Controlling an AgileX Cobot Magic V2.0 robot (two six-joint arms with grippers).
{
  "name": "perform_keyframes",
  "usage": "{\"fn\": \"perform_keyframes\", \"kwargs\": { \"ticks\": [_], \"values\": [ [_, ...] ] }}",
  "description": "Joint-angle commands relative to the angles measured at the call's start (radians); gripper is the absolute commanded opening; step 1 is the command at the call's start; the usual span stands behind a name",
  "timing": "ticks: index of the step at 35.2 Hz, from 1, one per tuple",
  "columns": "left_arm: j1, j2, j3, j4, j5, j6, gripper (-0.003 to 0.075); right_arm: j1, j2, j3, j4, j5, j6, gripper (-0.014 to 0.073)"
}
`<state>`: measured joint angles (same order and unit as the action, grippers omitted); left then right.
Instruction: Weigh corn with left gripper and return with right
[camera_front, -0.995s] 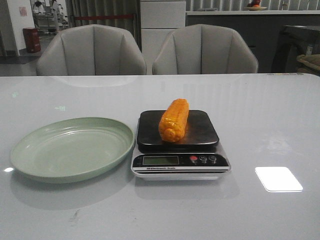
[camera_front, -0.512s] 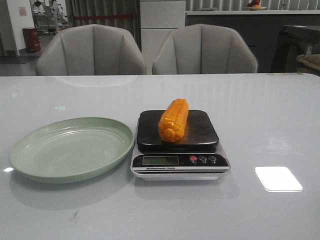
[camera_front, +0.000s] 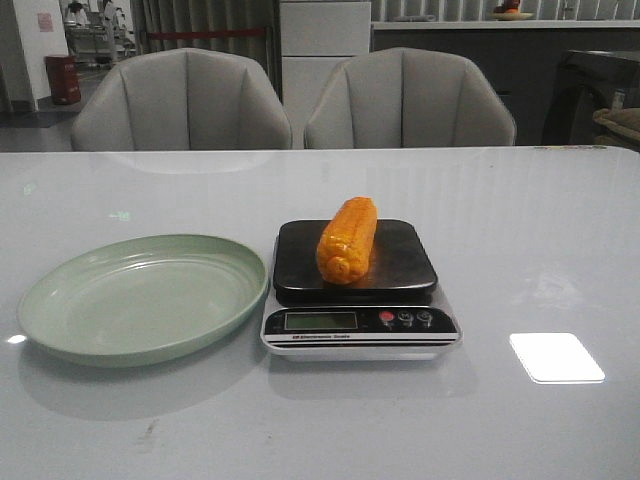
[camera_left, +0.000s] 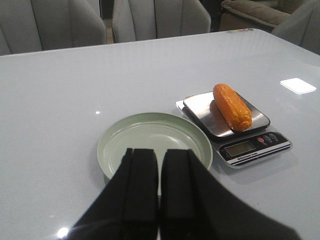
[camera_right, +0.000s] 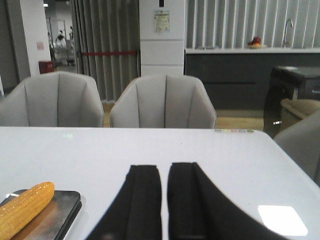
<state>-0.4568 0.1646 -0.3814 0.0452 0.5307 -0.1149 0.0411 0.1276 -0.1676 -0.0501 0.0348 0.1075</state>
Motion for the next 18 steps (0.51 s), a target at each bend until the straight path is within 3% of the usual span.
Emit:
{"fn": "perform_keyframes", "kwargs": {
  "ticks": [1,7,14,17,18],
  "values": [
    [-0.001,0.01,-0.026,0.0,-0.085,0.003,0.0114,-0.002,0.148,-0.143,0.001,0.04,0.004,0.0206],
    [-0.001,0.01,-0.026,0.0,-0.088,0.003,0.0114,-0.002,0.323,-0.246,0.001,0.186,0.004,0.0206],
    [-0.001,0.01,-0.026,0.0,-0.09,0.003,0.0114,-0.001,0.385,-0.245,0.043,0.18,0.005,0.0216],
    [-0.001,0.01,-0.026,0.0,-0.09,0.003,0.0114,0.041,0.429,-0.266,0.095,0.175,0.005,0.0288],
    [-0.001,0.01,-0.026,0.0,-0.093,0.003,0.0114,0.073,0.453,-0.281,0.098,0.185,0.004,0.0355]
  ]
}}
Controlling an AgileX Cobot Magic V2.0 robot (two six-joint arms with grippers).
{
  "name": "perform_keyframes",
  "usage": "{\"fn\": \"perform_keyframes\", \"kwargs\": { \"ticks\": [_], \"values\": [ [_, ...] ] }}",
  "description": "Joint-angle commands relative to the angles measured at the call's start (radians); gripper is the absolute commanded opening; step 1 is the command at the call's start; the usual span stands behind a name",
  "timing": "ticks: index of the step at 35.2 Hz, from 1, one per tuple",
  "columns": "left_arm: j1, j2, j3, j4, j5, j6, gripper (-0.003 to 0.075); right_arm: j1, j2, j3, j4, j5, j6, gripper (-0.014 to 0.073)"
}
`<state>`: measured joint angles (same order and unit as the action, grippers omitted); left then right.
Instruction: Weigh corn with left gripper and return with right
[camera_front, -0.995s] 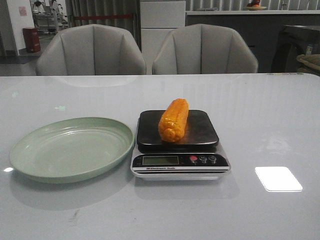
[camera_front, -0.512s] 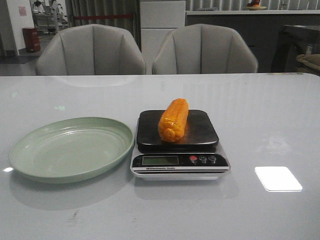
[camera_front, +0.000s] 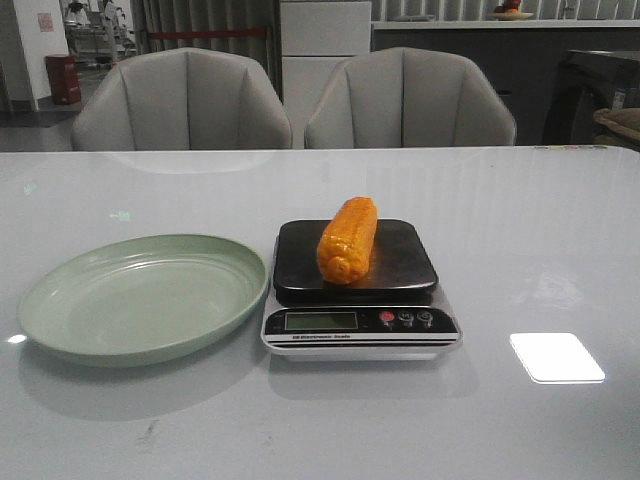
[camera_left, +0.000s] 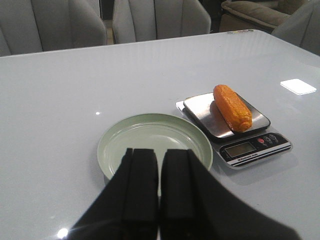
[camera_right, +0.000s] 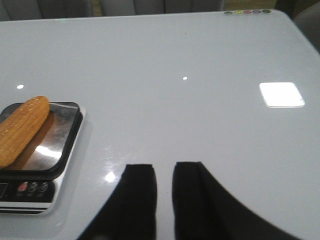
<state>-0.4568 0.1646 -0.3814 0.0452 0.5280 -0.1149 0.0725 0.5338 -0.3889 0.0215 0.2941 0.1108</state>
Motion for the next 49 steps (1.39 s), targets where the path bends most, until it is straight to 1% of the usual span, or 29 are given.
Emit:
{"fn": "perform_keyframes", "kwargs": {
  "ticks": [1,4,6,12,14,16,21,27,31,34,37,43,49],
  "values": [
    [-0.001,0.01,-0.026,0.0,-0.093,0.003,0.0114,0.064,0.074,-0.078,0.026,-0.068,0.001,0.0407],
    [-0.001,0.01,-0.022,0.0,-0.1,0.003,0.0114,0.124,0.138,-0.124,0.026,-0.059,0.001,0.0556],
    [-0.001,0.01,-0.018,0.0,-0.102,0.003,0.0114,0.168,0.187,-0.162,0.026,-0.057,0.001,0.0617],
    [-0.001,0.01,-0.018,0.0,-0.105,0.003,0.0114,0.323,0.366,-0.321,0.026,-0.063,0.001,0.0594],
    [-0.001,0.01,-0.018,0.0,-0.106,0.003,0.0114,0.361,0.447,-0.392,0.026,-0.04,0.001,0.0594],
    [-0.001,0.01,-0.018,0.0,-0.106,0.003,0.0114,0.387,0.539,-0.473,0.03,0.014,0.019,0.0594],
    [-0.001,0.01,-0.018,0.0,-0.106,0.003,0.0114,0.412,0.771,-0.719,0.03,0.189,0.134,0.0594],
    [-0.001,0.01,-0.018,0.0,-0.106,0.003,0.0114,0.413,0.963,-0.934,0.013,0.348,0.242,0.0594],
    [-0.001,0.01,-0.018,0.0,-0.106,0.003,0.0114,0.431,1.088,-1.06,-0.058,0.456,0.347,0.0594],
    [-0.001,0.01,-0.018,0.0,-0.106,0.003,0.0114,0.454,1.171,-1.13,-0.126,0.523,0.429,0.0594],
    [-0.001,0.01,-0.018,0.0,-0.106,0.003,0.0114,0.477,1.244,-1.191,-0.164,0.575,0.502,0.0594],
    [-0.001,0.01,-0.018,0.0,-0.106,0.003,0.0114,0.496,1.353,-1.263,-0.156,0.608,0.613,0.0594],
    [-0.001,0.01,-0.018,0.0,-0.106,0.003,0.0114,0.502,1.411,-1.28,-0.145,0.61,0.642,0.0594]
  ]
}}
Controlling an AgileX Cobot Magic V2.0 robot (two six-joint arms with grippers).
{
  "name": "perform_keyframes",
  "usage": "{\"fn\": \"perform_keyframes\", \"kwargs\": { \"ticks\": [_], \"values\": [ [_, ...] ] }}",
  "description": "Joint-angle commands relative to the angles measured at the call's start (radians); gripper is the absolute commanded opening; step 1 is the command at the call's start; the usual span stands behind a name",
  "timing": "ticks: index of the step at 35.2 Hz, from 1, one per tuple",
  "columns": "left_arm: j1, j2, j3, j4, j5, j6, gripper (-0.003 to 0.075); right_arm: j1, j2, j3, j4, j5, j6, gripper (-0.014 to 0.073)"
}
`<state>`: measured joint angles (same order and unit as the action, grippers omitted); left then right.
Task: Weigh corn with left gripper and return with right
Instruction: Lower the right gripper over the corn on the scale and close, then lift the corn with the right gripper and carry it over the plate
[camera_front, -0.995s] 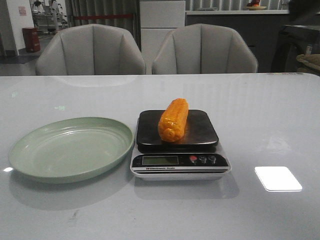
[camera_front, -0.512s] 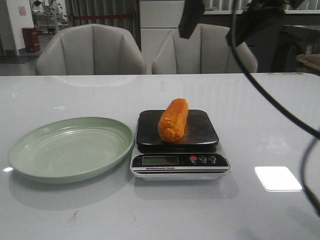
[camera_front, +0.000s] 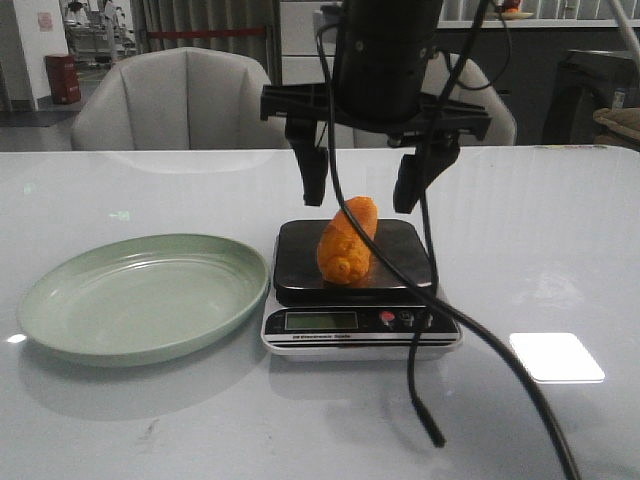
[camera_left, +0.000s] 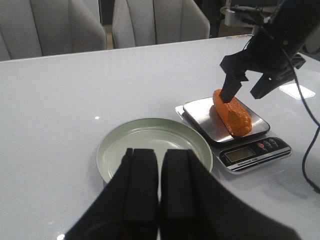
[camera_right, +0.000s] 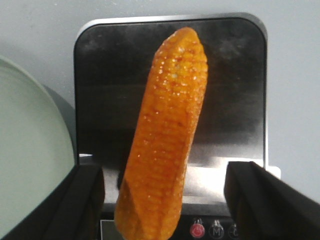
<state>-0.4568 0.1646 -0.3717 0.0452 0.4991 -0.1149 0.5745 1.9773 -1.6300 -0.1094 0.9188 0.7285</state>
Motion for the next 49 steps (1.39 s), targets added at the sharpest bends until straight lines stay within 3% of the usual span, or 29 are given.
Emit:
{"fn": "perform_keyframes", "kwargs": {
  "ticks": [1,8,12,15,19,27,42,46,49],
  "values": [
    [-0.001,0.01,-0.027,0.0,-0.077,0.003,0.0114,0.0,-0.025,-0.039,-0.014,-0.013,0.025,0.0594],
    [-0.001,0.01,-0.027,0.0,-0.077,0.003,0.0114,0.0,0.021,-0.039,-0.001,0.004,0.03,0.0572],
    [-0.001,0.01,-0.027,0.0,-0.077,0.003,0.0114,0.0,0.028,-0.039,0.012,0.002,0.03,0.0423],
    [-0.001,0.01,-0.027,0.0,-0.077,0.003,0.0114,0.0,0.028,-0.051,0.024,0.003,0.03,0.0251],
    [-0.001,0.01,-0.027,0.0,-0.077,0.003,0.0114,0.004,0.027,-0.107,0.03,0.02,0.03,0.0126],
    [-0.001,0.01,-0.027,0.0,-0.077,0.003,0.0114,0.073,0.026,-0.237,0.103,0.01,-0.018,0.0139],
    [-0.001,0.01,-0.027,0.0,-0.076,0.003,0.0114,0.22,0.119,-0.239,0.2,-0.138,-0.021,0.0239],
    [-0.001,0.01,-0.027,0.0,-0.074,0.003,0.0114,0.233,0.158,-0.239,0.209,-0.169,-0.021,0.0314],
    [-0.001,0.01,-0.027,0.0,-0.074,0.003,0.0114,0.24,0.177,-0.239,0.216,-0.195,-0.021,0.0428]
  ]
}}
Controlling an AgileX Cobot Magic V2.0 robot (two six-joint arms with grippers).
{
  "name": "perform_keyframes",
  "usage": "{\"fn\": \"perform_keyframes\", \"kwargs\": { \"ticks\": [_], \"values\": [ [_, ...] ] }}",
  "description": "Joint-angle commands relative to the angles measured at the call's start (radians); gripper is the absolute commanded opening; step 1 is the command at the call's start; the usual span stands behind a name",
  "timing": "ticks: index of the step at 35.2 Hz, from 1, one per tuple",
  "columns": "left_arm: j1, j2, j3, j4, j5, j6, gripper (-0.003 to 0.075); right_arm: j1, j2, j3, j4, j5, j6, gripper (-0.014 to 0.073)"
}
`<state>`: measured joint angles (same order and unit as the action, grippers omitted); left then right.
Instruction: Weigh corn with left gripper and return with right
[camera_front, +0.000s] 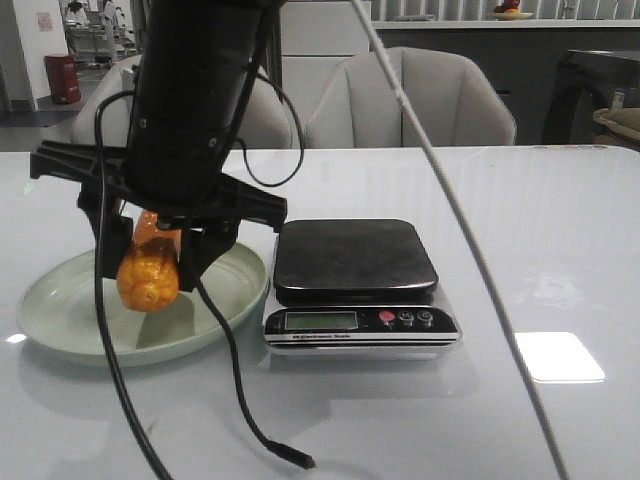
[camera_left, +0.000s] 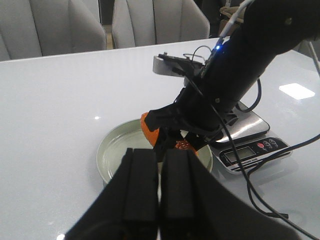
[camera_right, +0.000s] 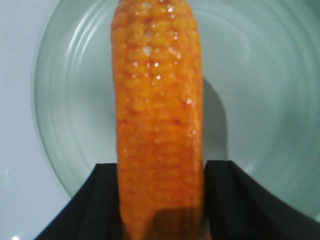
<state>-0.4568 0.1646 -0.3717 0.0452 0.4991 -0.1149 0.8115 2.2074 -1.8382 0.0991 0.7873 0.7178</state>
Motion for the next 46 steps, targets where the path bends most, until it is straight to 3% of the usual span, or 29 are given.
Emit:
{"fn": "perform_keyframes", "kwargs": {
  "ticks": [1,6,15,25,34,38,46],
  "values": [
    [-0.001,0.01,-0.027,0.0,-0.074,0.003,0.0114,0.004,-0.049,-0.031,0.011,-0.069,-0.01,0.0457],
    [-0.001,0.01,-0.027,0.0,-0.072,0.003,0.0114,0.005,-0.044,-0.034,0.013,-0.076,-0.01,0.0611],
    [-0.001,0.01,-0.027,0.0,-0.069,0.003,0.0114,-0.043,-0.069,-0.134,0.013,0.078,-0.047,0.0605],
    [-0.001,0.01,-0.027,0.0,-0.069,0.003,0.0114,-0.181,-0.213,-0.176,0.037,0.371,-0.379,0.0605],
    [-0.001,0.01,-0.027,0.0,-0.071,0.003,0.0114,-0.308,-0.369,-0.173,0.076,0.476,-0.616,0.0605],
    [-0.001,0.01,-0.027,0.0,-0.071,0.003,0.0114,-0.353,-0.468,-0.11,0.076,0.462,-0.644,0.0605],
    [-0.001,0.01,-0.027,0.0,-0.073,0.003,0.0114,-0.385,-0.695,0.183,0.076,0.296,-0.689,0.0605]
  ]
}}
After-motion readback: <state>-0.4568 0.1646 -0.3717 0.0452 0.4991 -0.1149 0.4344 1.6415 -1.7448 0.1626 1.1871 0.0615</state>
